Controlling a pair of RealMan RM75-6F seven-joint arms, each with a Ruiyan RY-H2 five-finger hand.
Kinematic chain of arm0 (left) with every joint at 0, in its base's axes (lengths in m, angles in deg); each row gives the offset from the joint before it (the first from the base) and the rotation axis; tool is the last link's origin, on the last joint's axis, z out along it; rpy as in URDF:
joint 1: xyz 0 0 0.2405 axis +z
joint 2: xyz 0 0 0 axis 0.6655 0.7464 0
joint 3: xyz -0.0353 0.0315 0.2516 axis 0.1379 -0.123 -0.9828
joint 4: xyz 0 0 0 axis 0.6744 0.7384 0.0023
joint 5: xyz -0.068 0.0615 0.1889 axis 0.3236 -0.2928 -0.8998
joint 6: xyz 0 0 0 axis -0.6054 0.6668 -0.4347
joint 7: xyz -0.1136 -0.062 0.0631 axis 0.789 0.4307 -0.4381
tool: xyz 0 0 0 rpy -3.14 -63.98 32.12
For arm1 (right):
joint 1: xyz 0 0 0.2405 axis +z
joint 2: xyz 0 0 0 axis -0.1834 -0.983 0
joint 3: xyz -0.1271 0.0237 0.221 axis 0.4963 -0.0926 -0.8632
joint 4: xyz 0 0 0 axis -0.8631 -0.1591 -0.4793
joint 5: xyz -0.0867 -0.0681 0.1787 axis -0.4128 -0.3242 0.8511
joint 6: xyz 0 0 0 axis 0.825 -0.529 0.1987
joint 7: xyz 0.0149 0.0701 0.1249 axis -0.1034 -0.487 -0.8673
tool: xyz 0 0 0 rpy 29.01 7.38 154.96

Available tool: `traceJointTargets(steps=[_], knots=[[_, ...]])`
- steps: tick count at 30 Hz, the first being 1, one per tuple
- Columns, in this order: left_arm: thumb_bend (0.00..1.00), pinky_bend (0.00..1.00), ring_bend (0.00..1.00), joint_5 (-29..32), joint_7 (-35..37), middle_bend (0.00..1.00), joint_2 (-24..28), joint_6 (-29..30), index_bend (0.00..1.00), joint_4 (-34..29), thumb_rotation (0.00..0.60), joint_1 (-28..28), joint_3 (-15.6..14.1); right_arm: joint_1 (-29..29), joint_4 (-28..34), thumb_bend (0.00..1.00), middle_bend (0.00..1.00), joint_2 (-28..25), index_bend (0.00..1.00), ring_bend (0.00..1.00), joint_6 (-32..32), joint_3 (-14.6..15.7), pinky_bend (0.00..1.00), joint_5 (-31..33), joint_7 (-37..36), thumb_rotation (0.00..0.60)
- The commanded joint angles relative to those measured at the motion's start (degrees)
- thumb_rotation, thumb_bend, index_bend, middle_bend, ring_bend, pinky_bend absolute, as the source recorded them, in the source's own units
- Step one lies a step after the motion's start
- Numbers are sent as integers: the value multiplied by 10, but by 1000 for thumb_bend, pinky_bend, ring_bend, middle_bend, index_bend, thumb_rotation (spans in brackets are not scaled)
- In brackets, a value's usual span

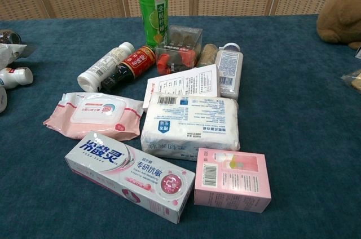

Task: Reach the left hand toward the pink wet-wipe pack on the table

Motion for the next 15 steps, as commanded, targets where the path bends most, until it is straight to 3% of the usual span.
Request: traceJointTargets(steps=[1, 15], knots=[[368, 0, 0, 3, 2, 0, -1, -5, 0, 2, 600, -2, 2, 0, 1, 192, 0, 1, 0, 0, 0, -2, 0, 0, 3, 490], [369, 0, 0, 17, -14, 0, 3, -55, 0, 15, 600, -28, 10, -2, 18, 191, 0, -3, 0, 0, -4, -6, 0, -2, -2, 491]])
